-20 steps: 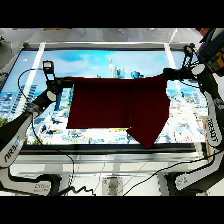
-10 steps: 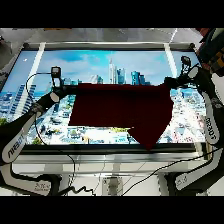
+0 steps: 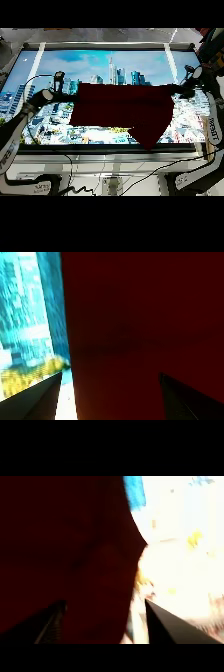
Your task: Fold the clothes and pants, and hang the long-sleeved shirts on hangers.
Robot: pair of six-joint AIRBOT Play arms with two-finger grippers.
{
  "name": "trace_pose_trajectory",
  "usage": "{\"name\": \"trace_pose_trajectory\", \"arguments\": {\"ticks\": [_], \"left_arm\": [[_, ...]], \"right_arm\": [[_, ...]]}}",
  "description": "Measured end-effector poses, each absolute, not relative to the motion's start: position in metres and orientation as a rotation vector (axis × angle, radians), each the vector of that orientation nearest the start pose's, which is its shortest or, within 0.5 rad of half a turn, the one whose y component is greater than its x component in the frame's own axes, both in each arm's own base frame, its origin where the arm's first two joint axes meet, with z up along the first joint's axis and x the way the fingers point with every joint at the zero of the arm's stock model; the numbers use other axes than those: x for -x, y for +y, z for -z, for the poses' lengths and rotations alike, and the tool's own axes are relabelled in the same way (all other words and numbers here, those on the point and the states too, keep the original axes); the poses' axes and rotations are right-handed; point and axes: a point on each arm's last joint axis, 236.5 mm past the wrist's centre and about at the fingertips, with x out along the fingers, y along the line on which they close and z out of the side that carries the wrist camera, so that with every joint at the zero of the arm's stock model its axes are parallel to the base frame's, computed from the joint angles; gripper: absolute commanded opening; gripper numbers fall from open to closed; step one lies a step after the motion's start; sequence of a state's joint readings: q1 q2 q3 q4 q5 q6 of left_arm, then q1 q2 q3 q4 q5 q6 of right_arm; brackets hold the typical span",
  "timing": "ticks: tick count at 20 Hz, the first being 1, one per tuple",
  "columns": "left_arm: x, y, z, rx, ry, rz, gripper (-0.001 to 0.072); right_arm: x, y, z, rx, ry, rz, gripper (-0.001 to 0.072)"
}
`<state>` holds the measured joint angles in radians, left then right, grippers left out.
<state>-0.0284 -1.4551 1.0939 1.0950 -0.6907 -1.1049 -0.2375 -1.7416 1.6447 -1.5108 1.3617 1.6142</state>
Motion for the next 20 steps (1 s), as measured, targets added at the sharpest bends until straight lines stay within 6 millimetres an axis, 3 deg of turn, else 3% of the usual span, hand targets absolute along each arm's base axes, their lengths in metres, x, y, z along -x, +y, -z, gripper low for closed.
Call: {"name": "trace_pose_trajectory", "arguments": {"ticks": [3,6,8,11,14,16,20], "left_arm": [[-0.435,-0.069,0.002,0.084,1.028,0.365,0.0701],[-0.415,-0.042,-0.026,0.104,1.035,0.341,0.0690],[-0.402,-0.023,-0.035,0.117,1.051,0.312,0.0619],[-0.385,0.003,-0.035,0.159,1.098,0.268,0.0619],[-0.373,0.020,-0.029,0.195,1.137,0.240,0.0619],[-0.366,0.023,-0.024,0.211,1.160,0.234,0.0619],[-0.359,0.026,-0.016,0.230,1.187,0.230,0.0618]], "right_arm": [[-0.379,-0.109,0.037,-0.295,1.690,0.173,0.0374],[-0.319,-0.107,0.036,-0.379,1.834,0.126,0.0371],[-0.290,-0.095,0.040,-0.434,1.841,0.070,0.0371],[-0.255,-0.068,0.057,-0.505,1.811,-0.013,0.0371],[-0.234,-0.028,0.081,-0.619,1.749,-0.100,0.0371],[-0.233,-0.001,0.094,-0.723,1.683,-0.148,0.0371],[-0.238,0.023,0.112,-0.858,1.579,-0.140,0.0358]]}}
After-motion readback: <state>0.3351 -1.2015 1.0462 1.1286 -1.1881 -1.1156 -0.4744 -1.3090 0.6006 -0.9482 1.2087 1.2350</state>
